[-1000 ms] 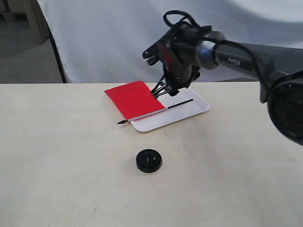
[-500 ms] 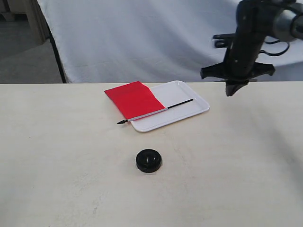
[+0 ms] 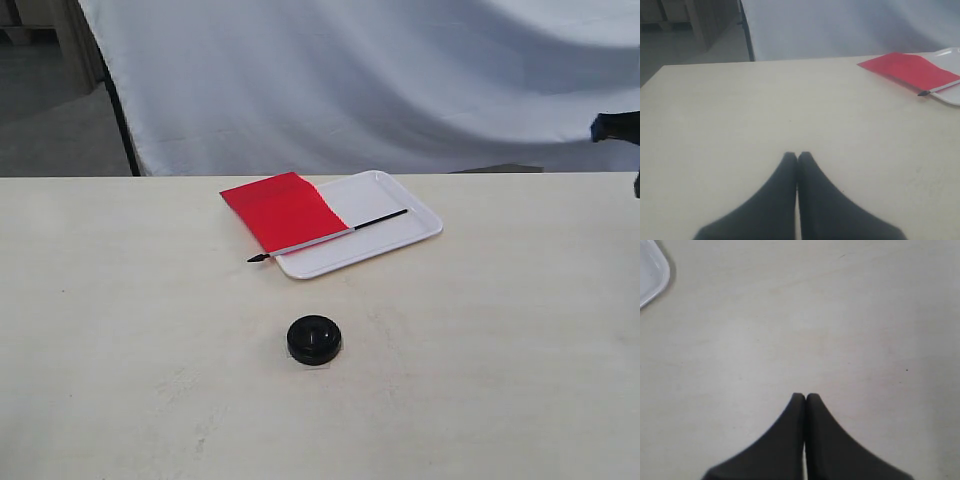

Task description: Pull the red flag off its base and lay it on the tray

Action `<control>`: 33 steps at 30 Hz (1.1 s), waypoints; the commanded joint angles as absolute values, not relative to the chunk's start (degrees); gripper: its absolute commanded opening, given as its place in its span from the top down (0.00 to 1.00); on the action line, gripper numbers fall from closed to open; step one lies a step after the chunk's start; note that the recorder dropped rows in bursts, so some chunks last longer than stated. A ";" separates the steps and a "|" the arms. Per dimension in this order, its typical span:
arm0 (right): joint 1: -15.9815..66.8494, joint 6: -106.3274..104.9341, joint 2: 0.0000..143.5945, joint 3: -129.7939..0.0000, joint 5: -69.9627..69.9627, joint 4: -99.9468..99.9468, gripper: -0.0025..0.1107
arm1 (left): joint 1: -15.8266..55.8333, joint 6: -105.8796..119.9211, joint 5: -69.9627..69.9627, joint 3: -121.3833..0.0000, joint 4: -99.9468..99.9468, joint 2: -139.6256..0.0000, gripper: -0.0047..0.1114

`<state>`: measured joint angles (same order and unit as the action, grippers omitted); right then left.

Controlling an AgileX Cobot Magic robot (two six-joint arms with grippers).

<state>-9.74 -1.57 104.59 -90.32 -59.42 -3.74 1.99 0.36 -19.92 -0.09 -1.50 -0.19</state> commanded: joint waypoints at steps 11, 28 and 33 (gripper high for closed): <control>-4.35 -9.18 80.61 -76.60 -52.57 -4.56 0.98 | 1.87 0.00 -19.66 0.00 -1.65 0.00 0.96; -2.44 -7.23 48.67 -75.48 -55.56 -4.54 0.98 | 1.87 0.00 -19.66 0.00 -1.65 0.00 0.96; -2.44 -7.96 38.72 -73.96 -56.19 -4.54 0.98 | 1.87 0.00 -19.66 0.00 -1.65 0.00 0.96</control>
